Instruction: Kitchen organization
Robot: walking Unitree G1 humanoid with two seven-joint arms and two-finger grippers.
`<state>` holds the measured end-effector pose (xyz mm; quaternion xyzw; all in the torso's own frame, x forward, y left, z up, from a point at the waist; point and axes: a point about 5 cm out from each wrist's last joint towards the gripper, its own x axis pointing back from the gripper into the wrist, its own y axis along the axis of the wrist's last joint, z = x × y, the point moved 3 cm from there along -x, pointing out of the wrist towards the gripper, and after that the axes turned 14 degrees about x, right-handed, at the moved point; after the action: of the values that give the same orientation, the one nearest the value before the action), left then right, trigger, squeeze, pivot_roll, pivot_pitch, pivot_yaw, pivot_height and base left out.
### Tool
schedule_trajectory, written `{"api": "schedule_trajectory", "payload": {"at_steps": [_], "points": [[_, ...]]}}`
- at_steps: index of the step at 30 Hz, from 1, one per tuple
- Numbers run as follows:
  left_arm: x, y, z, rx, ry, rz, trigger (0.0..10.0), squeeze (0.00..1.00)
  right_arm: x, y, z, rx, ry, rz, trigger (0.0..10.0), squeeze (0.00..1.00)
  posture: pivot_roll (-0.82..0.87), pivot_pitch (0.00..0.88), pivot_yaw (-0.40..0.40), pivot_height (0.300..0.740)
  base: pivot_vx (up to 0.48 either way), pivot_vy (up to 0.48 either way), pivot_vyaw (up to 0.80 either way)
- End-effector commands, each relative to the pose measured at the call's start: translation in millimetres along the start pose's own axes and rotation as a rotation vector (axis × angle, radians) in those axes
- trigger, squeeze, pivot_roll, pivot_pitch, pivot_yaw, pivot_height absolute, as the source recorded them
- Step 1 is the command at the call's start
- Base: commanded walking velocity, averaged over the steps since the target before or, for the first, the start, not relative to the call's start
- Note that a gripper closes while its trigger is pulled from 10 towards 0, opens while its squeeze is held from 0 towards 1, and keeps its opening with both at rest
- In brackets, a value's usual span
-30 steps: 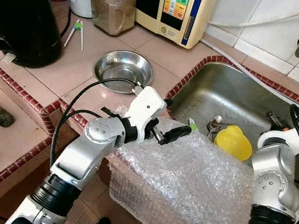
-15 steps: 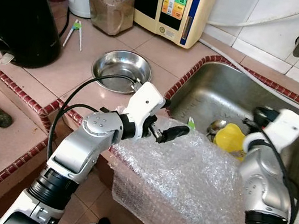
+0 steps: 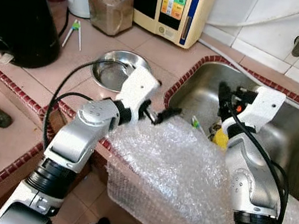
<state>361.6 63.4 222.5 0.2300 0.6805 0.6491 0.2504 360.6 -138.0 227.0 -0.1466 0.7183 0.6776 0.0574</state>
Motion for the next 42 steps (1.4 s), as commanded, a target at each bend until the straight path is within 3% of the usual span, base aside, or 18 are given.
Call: {"api": "schedule_trajectory", "payload": {"at_steps": [1,2,3,4,5,11,14,20,27,29,33,34,42], "points": [[-1.0,4.7,2.3,-0.013,0.018,-0.020,10.0,0.88,3.8,-2.7,-0.3,0.007,0.005,0.010,10.0,1.00,0.01,0.175,-0.028,0.740,0.000,0.000,0.00],[-0.7,5.9,4.3,-0.016,0.033,-0.029,10.0,0.57,4.6,-3.5,-0.3,0.008,0.006,0.012,10.0,1.00,0.01,0.175,-0.028,0.740,0.000,0.000,0.00],[-0.3,7.0,6.2,-0.022,0.046,-0.037,10.0,0.33,5.2,-4.6,-0.6,0.006,0.006,0.015,10.0,1.00,0.01,0.175,-0.028,0.740,0.000,0.000,0.00],[-0.1,7.9,7.7,-0.025,0.058,-0.046,10.0,0.29,6.1,-5.1,-1.1,0.006,0.007,0.018,10.0,1.00,0.01,0.175,-0.031,0.740,0.000,0.000,0.00],[0.3,8.6,9.6,-0.028,0.073,-0.054,10.0,0.00,6.9,-5.4,-1.6,0.004,0.007,0.019,10.0,1.00,0.01,0.175,-0.031,0.740,0.000,0.000,0.00],[4.9,15.8,22.5,-0.065,0.182,-0.125,10.0,0.00,10.0,-5.4,-4.6,0.011,0.007,0.023,10.0,1.00,0.01,0.175,-0.032,0.740,0.000,0.000,0.00],[11.8,23.3,35.3,-0.084,0.311,-0.200,10.0,0.00,10.8,-5.9,-4.1,0.017,0.011,0.023,10.0,1.00,0.02,0.174,-0.033,0.740,0.000,0.000,0.00],[15.5,21.8,43.8,-0.045,0.378,-0.213,10.0,0.00,11.1,-6.7,-2.4,0.023,0.020,0.027,10.0,1.00,0.02,0.172,-0.037,0.740,0.000,0.000,0.00],[31.4,10.7,73.7,-0.045,0.588,-0.196,10.0,0.00,11.7,-5.2,1.0,0.022,0.042,0.021,10.0,1.00,0.02,0.169,-0.037,0.740,0.000,0.000,0.00],[38.9,5.7,85.8,-0.069,0.662,-0.167,10.0,0.00,13.7,-3.1,5.0,0.002,0.070,0.012,10.0,1.00,0.02,0.171,-0.036,0.740,0.000,0.000,0.00],[43.8,-1.4,97.3,-0.022,0.715,-0.139,10.0,0.00,20.2,2.9,19.2,-0.030,0.173,-0.010,10.0,1.00,0.02,0.171,-0.035,0.740,0.000,0.000,0.00],[44.2,-5.4,102.0,-0.006,0.733,-0.115,10.0,0.00,25.1,7.2,28.9,-0.046,0.242,-0.025,10.0,1.00,0.02,0.171,-0.035,0.740,0.000,0.000,0.00],[40.6,-24.1,109.4,0.108,0.786,-0.048,10.0,0.00,37.8,21.2,48.0,-0.083,0.388,-0.065,10.0,1.00,0.01,0.172,-0.029,0.740,0.000,0.000,0.00]]}}
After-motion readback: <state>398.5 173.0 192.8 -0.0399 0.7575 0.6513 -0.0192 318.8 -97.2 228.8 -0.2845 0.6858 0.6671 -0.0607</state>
